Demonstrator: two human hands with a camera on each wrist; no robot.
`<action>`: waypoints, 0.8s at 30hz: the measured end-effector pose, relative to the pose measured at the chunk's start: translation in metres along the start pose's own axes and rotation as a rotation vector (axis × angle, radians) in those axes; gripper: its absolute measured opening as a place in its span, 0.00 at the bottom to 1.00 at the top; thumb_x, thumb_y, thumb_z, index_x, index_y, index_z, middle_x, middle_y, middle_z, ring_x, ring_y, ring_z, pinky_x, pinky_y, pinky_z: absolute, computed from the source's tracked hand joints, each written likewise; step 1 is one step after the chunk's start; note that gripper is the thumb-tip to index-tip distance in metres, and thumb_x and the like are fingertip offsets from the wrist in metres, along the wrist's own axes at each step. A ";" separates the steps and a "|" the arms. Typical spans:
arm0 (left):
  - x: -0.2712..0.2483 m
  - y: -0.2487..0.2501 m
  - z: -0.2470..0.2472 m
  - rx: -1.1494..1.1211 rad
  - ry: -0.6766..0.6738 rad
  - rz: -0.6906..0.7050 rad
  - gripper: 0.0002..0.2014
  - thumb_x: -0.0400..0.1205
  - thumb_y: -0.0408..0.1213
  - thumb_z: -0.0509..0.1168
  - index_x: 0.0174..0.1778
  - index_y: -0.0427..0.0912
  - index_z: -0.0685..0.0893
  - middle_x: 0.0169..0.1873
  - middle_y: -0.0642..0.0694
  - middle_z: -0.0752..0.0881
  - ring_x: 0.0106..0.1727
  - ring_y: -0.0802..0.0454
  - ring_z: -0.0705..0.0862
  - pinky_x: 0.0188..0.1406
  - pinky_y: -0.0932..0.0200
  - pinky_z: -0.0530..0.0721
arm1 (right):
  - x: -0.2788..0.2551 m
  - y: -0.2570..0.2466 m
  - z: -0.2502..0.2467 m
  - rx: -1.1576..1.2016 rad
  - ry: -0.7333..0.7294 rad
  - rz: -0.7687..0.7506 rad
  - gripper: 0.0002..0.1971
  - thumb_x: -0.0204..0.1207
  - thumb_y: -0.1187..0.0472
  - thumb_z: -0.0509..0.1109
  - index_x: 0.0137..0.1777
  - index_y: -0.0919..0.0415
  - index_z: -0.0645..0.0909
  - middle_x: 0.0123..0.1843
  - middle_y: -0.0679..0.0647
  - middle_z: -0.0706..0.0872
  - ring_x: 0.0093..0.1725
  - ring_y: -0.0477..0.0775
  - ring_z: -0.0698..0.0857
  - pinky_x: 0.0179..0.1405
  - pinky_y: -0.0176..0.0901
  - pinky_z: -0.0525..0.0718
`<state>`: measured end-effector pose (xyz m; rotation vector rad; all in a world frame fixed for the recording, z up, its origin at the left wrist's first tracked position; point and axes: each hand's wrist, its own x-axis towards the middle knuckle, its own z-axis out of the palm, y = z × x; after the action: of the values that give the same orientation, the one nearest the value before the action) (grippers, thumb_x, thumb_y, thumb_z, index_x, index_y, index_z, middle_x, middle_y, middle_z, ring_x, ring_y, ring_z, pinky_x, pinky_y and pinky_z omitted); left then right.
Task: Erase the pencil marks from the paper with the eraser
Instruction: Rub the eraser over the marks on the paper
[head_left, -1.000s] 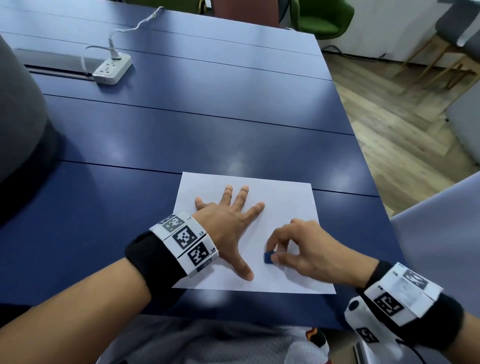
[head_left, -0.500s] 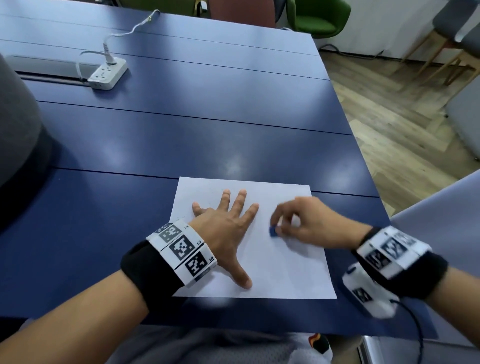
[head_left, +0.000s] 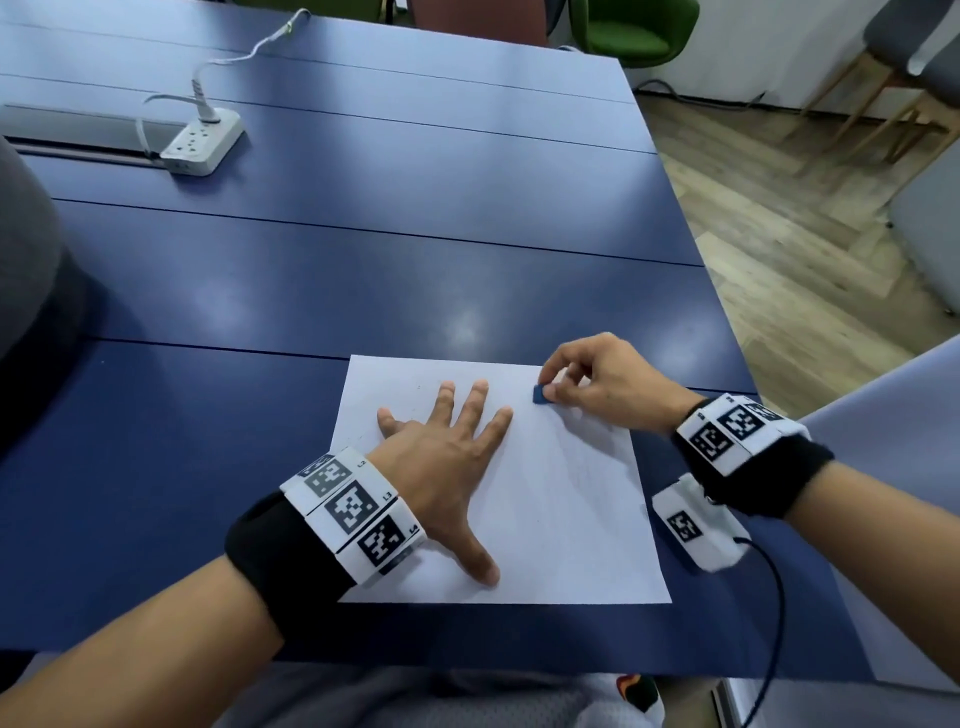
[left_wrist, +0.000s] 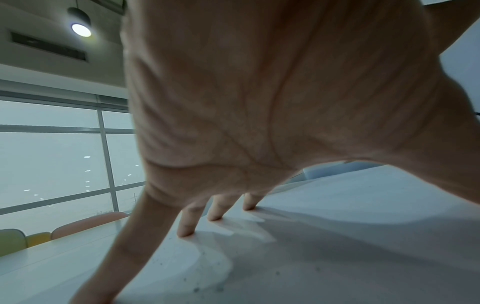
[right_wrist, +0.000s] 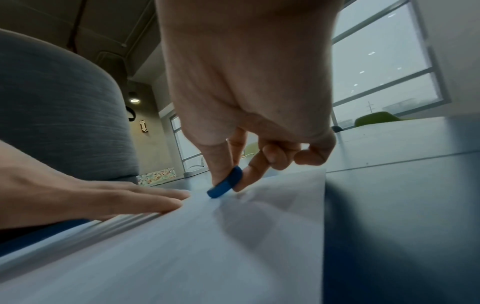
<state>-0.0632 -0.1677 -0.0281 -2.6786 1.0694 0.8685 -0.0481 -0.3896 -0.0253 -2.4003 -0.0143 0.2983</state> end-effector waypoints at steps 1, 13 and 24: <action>0.000 0.000 0.001 0.000 0.001 0.000 0.75 0.55 0.75 0.75 0.83 0.50 0.30 0.83 0.45 0.28 0.84 0.38 0.32 0.67 0.14 0.61 | 0.000 0.001 0.001 0.024 0.020 0.010 0.02 0.74 0.62 0.74 0.43 0.55 0.88 0.29 0.51 0.86 0.24 0.42 0.78 0.33 0.38 0.79; 0.001 0.001 0.001 0.005 0.000 -0.011 0.75 0.54 0.74 0.76 0.84 0.50 0.32 0.83 0.44 0.29 0.84 0.38 0.32 0.66 0.12 0.61 | -0.001 -0.005 0.006 0.027 -0.107 -0.036 0.02 0.73 0.62 0.76 0.42 0.54 0.89 0.27 0.48 0.86 0.24 0.42 0.78 0.32 0.26 0.73; 0.001 0.001 0.000 -0.037 0.000 -0.010 0.76 0.53 0.72 0.77 0.84 0.50 0.32 0.83 0.46 0.29 0.84 0.39 0.31 0.66 0.12 0.58 | -0.019 -0.006 0.014 -0.016 -0.214 -0.076 0.04 0.73 0.62 0.75 0.43 0.52 0.89 0.29 0.51 0.87 0.27 0.42 0.78 0.33 0.24 0.73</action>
<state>-0.0636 -0.1694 -0.0291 -2.7117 1.0493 0.8951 -0.0696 -0.3777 -0.0275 -2.3666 -0.2058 0.5189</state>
